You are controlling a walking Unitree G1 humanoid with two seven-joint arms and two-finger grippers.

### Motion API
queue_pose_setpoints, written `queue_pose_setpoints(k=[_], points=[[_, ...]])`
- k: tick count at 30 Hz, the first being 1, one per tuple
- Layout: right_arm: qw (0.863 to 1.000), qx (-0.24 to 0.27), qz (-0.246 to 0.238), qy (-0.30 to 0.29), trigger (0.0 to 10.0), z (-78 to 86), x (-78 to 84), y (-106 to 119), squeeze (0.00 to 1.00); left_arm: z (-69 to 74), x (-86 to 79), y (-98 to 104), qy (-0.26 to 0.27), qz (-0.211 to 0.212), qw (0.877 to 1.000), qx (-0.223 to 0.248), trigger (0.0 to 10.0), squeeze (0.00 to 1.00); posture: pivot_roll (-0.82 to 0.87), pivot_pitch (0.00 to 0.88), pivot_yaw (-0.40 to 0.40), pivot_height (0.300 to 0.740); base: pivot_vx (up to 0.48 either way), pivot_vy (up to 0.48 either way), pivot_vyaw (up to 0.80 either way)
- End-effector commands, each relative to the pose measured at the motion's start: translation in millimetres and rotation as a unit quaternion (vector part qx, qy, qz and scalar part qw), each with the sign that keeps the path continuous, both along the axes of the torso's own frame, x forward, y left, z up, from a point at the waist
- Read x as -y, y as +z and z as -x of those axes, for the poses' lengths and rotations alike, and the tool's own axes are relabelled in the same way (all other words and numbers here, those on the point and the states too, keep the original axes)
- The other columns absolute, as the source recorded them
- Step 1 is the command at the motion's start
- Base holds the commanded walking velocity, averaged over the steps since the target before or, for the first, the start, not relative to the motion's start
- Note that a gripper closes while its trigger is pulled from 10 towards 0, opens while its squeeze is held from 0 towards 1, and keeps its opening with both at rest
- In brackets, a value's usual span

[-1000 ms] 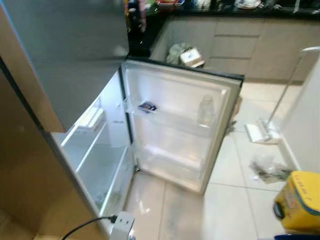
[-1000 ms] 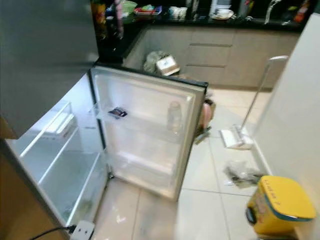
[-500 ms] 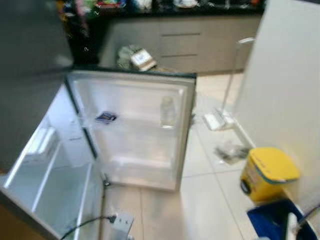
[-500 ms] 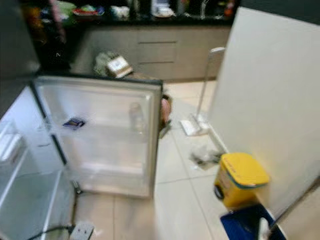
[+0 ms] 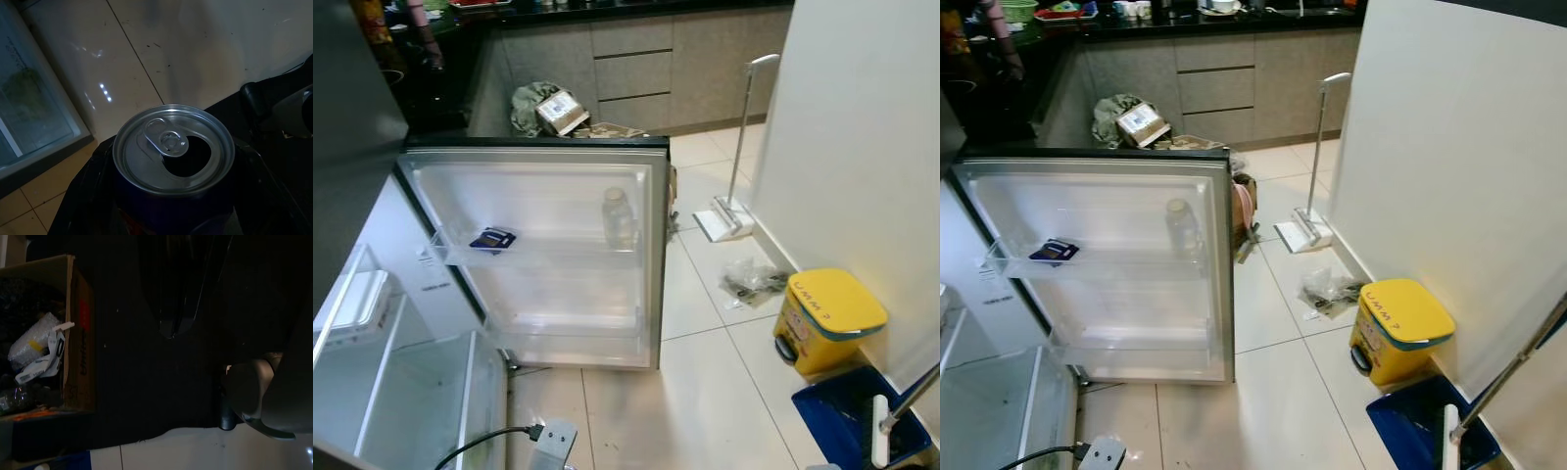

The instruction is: Restocking fridge

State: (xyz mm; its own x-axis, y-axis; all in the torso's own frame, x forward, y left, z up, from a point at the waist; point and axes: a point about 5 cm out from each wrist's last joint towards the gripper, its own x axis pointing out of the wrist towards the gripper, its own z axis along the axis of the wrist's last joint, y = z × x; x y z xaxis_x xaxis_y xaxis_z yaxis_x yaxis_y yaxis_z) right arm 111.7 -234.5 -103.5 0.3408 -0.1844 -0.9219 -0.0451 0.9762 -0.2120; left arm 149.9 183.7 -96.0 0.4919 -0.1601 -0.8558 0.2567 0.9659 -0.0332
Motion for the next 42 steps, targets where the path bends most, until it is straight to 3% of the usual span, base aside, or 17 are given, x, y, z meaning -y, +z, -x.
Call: queue_pose_setpoints(k=[1, 10, 35, 42], points=[[1.0, -0.001, 0.005, 0.0, 10.0, 1.7, 1.8, 0.0, 0.0, 4.9, 3.0, -2.5, -0.007, 0.0, 1.0, -0.013, 10.0, 0.0, 0.0, 0.0, 0.009, 0.74, 0.0, 0.0, 0.0], [1.0, -0.003, 0.011, 0.001, 10.0, 1.4, 3.4, 0.4, 0.0, 3.9, 4.2, -2.3, -0.008, 0.0, 1.0, -0.012, 10.0, 0.0, 0.0, 0.0, 0.009, 0.74, 0.0, 0.0, -0.55], [1.0, 0.0, 0.014, 0.011, 10.0, -0.4, 2.7, 0.8, 0.0, 2.8, 9.5, -1.9, -0.012, 0.02, 1.0, -0.01, 10.0, 0.0, 0.0, 0.0, 0.009, 0.74, 0.0, 0.0, 0.0], [1.0, 0.0, 0.014, 0.012, 10.0, -0.4, 2.5, 0.7, 0.0, 4.1, 10.3, -2.5, -0.006, 0.023, 1.0, -0.013, 10.0, 0.0, 0.0, 0.0, 0.007, 0.74, 0.0, -0.395, 0.0]])
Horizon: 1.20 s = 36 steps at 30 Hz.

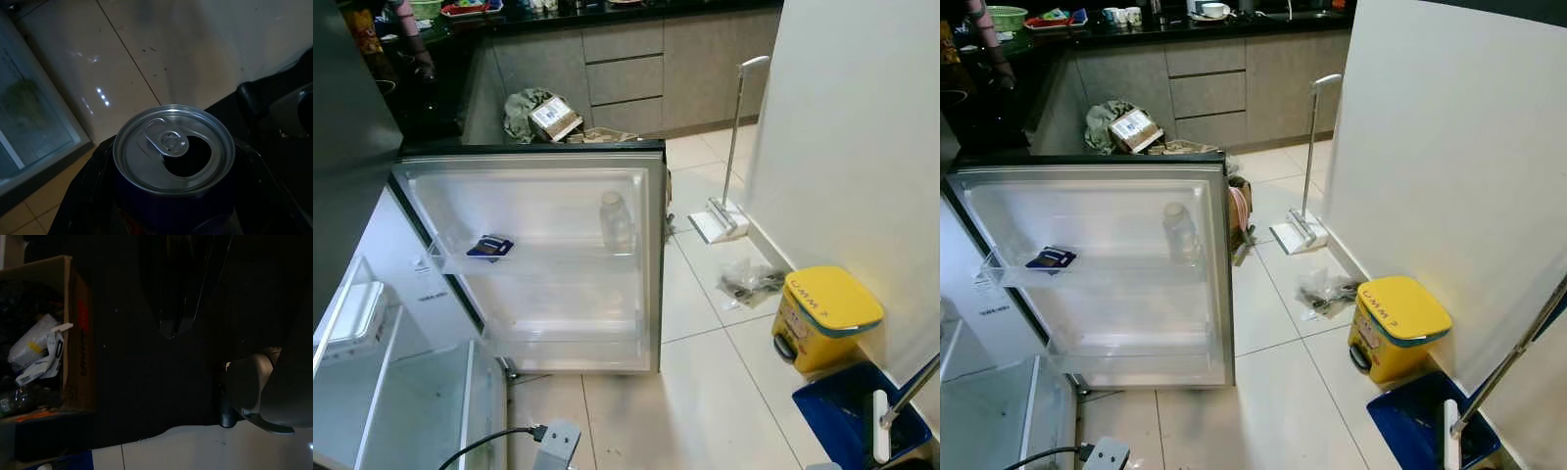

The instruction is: Restocking fridge

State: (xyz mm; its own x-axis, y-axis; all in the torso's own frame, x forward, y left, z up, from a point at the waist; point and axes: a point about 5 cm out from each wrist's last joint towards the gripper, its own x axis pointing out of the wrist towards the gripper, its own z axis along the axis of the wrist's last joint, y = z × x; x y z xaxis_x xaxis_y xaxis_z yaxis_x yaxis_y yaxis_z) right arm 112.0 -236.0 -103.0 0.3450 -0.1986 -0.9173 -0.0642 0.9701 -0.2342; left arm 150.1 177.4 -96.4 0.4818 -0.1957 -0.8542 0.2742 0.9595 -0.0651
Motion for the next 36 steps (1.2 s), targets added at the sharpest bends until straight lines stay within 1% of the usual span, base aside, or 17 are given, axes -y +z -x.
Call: queue_pose_setpoints(k=[1, 5, 11, 14, 25, 36], points=[[1.0, 0.0, 0.002, 0.003, 10.0, 0.0, 1.0, 0.3, 0.0, 3.9, 3.4, -2.0, 0.009, 0.007, 1.0, -0.008, 10.0, 0.0, 0.0, 0.0, 0.007, 0.74, 0.0, 0.0, 0.0], [1.0, -0.001, 0.002, 0.004, 10.0, 0.3, 0.8, 0.1, 0.0, 3.2, 1.2, -1.9, 0.015, -0.004, 1.0, -0.006, 10.0, 0.0, 0.0, 0.0, 0.004, 0.74, 0.0, 0.0, 0.0], [1.0, -0.002, 0.002, 0.007, 10.0, 0.5, 0.7, 0.0, 0.0, 3.2, -0.9, -1.6, 0.023, -0.001, 1.0, -0.006, 10.0, 0.0, 0.0, 0.0, 0.004, 0.74, 0.0, 0.0, 0.0], [1.0, -0.002, 0.003, 0.008, 10.0, 0.4, 0.9, 0.1, 0.0, 2.8, -0.9, -1.3, 0.028, 0.008, 1.0, -0.006, 10.0, 0.0, 0.0, 0.0, 0.003, 0.74, 0.0, 0.0, 0.0], [1.0, -0.003, 0.003, 0.013, 10.0, 0.4, 0.0, -0.1, 0.0, 0.6, 2.0, -0.4, 0.015, 0.015, 1.0, -0.003, 10.0, 0.0, 0.0, 0.0, 0.006, 0.74, 0.0, 0.0, 0.0], [1.0, -0.004, 0.003, 0.015, 10.0, 0.6, -0.6, -0.3, 0.0, 2.5, 2.9, -1.1, 0.013, 0.018, 1.0, -0.005, 10.0, 0.0, 0.0, 0.0, 0.005, 0.74, 0.248, 0.0, 0.0]])
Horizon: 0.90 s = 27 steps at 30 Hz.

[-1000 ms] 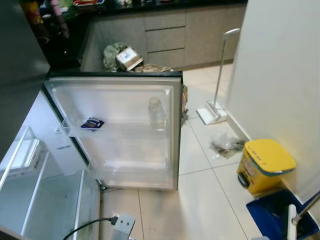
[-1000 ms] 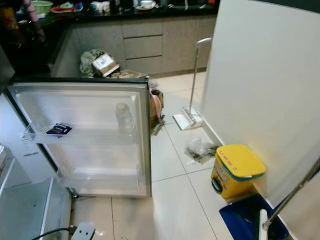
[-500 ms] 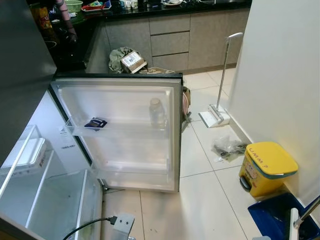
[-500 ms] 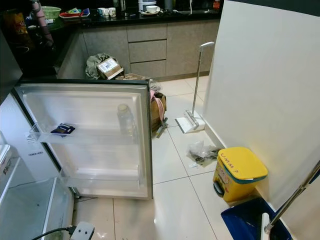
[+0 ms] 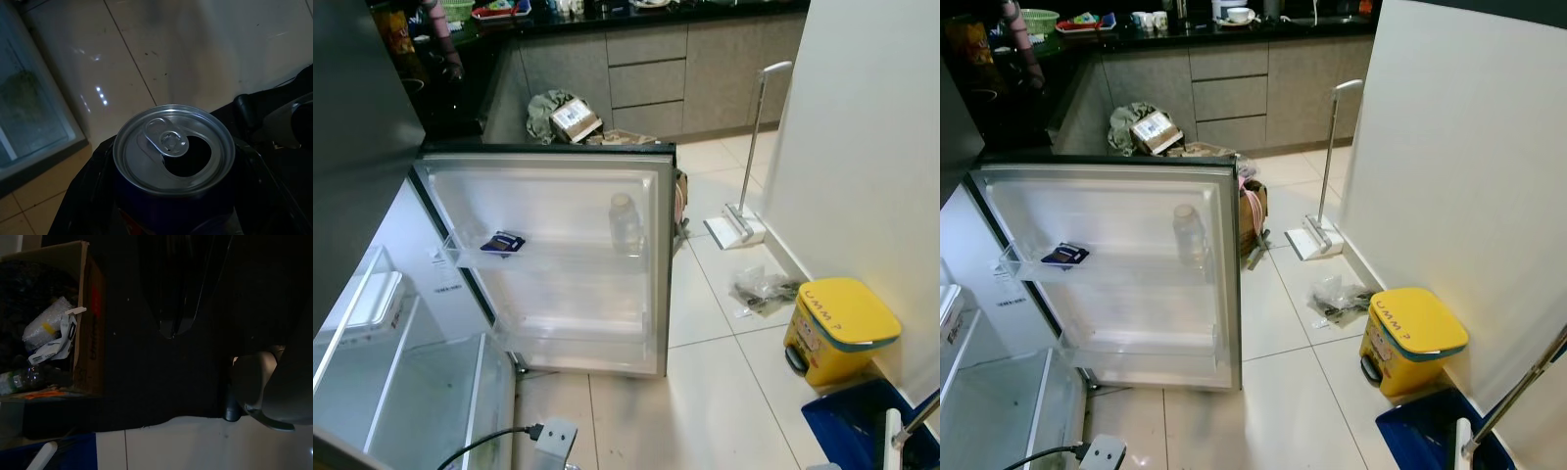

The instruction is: Restocking fridge

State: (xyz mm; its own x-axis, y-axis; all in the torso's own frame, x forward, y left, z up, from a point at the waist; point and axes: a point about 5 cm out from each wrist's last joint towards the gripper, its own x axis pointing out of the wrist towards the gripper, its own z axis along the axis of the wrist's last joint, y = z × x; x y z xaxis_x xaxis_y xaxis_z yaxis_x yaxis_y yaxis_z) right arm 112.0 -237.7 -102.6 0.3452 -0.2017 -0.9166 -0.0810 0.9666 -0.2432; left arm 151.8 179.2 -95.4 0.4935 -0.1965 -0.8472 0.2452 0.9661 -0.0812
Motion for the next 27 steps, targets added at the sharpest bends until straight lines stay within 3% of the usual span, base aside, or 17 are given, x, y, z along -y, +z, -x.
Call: queue_pose_setpoints(k=[1, 16, 27], points=[[1.0, -0.002, -0.001, 0.008, 10.0, 0.6, -2.3, -0.7, 0.0, 4.8, 4.8, -2.3, -0.005, 0.009, 1.0, -0.009, 10.0, 0.0, 0.0, 0.0, 0.005, 0.74, 0.266, 0.0, 0.0], [1.0, -0.006, -0.001, 0.005, 10.0, 1.9, -1.9, -1.0, 0.0, 2.7, 8.0, -1.4, -0.003, 0.02, 1.0, -0.003, 10.0, 0.0, 0.0, 0.0, 0.006, 0.74, 0.245, 0.0, 0.0], [1.0, -0.005, -0.004, 0.005, 10.0, 1.9, -2.1, -1.1, 0.0, 0.1, 8.2, -0.3, 0.0, 0.021, 1.0, 0.004, 10.0, 0.0, 0.0, 0.0, 0.005, 0.74, 0.0, 0.0, -0.78]])
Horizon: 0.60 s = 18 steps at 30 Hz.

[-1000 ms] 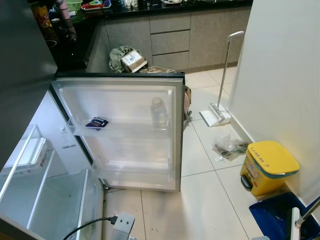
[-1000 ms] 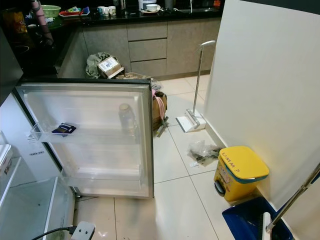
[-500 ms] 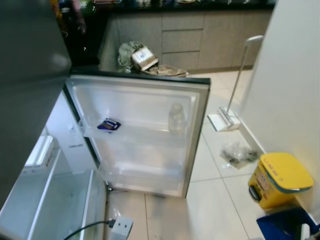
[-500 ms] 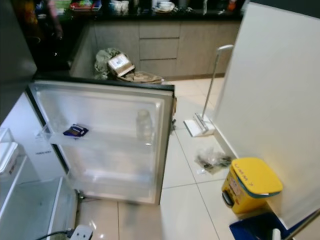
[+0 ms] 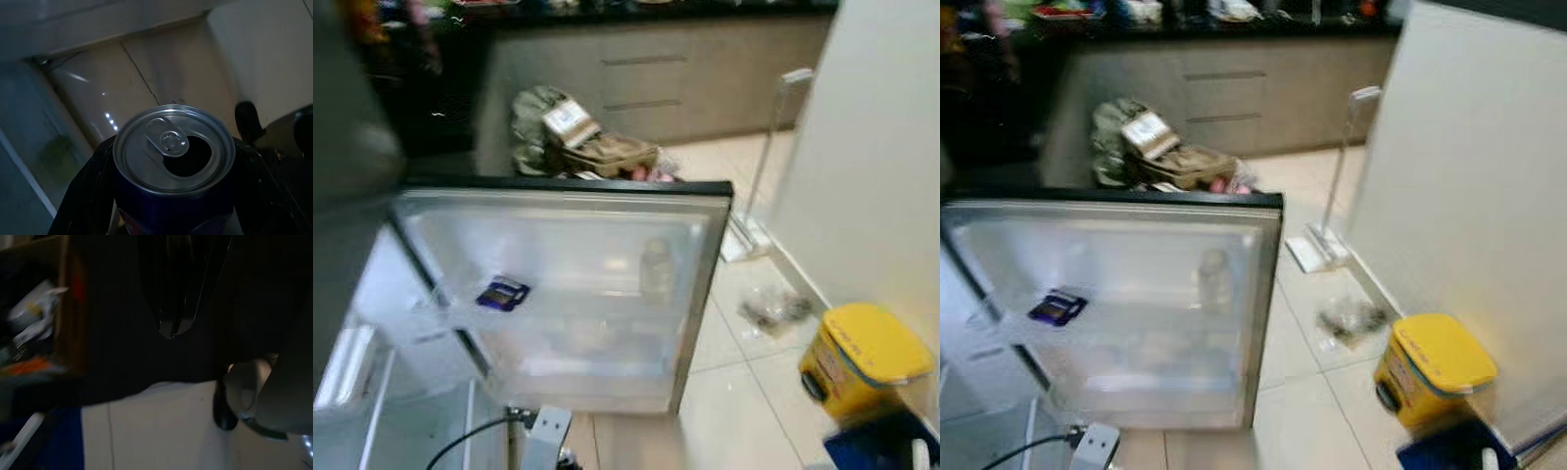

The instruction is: Restocking fridge

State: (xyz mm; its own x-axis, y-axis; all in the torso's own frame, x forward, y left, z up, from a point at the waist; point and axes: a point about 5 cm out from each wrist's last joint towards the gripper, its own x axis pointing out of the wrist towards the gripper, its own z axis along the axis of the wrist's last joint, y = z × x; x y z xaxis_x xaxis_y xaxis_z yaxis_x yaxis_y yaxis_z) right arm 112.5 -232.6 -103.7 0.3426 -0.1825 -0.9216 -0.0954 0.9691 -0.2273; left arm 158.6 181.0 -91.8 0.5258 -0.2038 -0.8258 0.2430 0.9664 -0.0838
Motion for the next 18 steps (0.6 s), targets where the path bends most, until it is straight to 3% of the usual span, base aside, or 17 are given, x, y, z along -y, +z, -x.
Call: queue_pose_setpoints(k=[1, 5, 8, 12, 15, 18], points=[[1.0, 0.002, 0.005, -0.002, 10.0, 1.4, 3.4, 0.5, 0.0, 6.5, 9.9, -3.7, -0.004, 0.013, 1.0, -0.013, 10.0, 0.0, 0.0, 0.0, 0.005, 0.74, 0.0, 0.0, 0.0], [1.0, 0.007, 0.008, 0.002, 10.0, -0.5, 4.7, 1.4, 0.0, 3.1, 8.9, -2.1, -0.002, 0.011, 1.0, -0.003, 10.0, 0.0, 0.0, 0.0, 0.004, 0.74, 0.0, 0.0, 0.0], [0.999, 0.03, 0.008, 0.032, 10.0, -10.5, 6.4, 5.4, 0.0, -9.9, -2.5, 4.7, 0.042, 0.012, 0.999, 0.026, 10.0, 0.0, 0.0, 0.0, 0.005, 0.74, 0.0, 0.0, 0.0], [0.997, 0.056, 0.005, 0.055, 10.0, -21.6, 8.6, 10.5, 0.0, -19.0, -10.5, 10.5, 0.051, 0.009, 0.998, 0.047, 10.0, 0.0, 0.0, 0.0, 0.007, 0.74, 0.0, 0.0, 0.0], [0.99, 0.113, -0.044, 0.066, 10.0, -43.4, 15.8, 23.5, 0.0, -31.1, -24.8, 21.2, 0.049, 0.019, 0.995, 0.086, 10.0, 0.0, 0.0, 0.0, 0.009, 0.74, 0.0, 0.0, 0.0], [0.986, 0.122, -0.062, 0.099, 10.0, -49.8, 19.2, 28.9, 0.0, -36.3, -31.8, 27.2, 0.047, 0.033, 0.993, 0.106, 10.0, 0.0, 0.0, 0.0, 0.009, 0.74, 0.0, 0.0, 0.0]])
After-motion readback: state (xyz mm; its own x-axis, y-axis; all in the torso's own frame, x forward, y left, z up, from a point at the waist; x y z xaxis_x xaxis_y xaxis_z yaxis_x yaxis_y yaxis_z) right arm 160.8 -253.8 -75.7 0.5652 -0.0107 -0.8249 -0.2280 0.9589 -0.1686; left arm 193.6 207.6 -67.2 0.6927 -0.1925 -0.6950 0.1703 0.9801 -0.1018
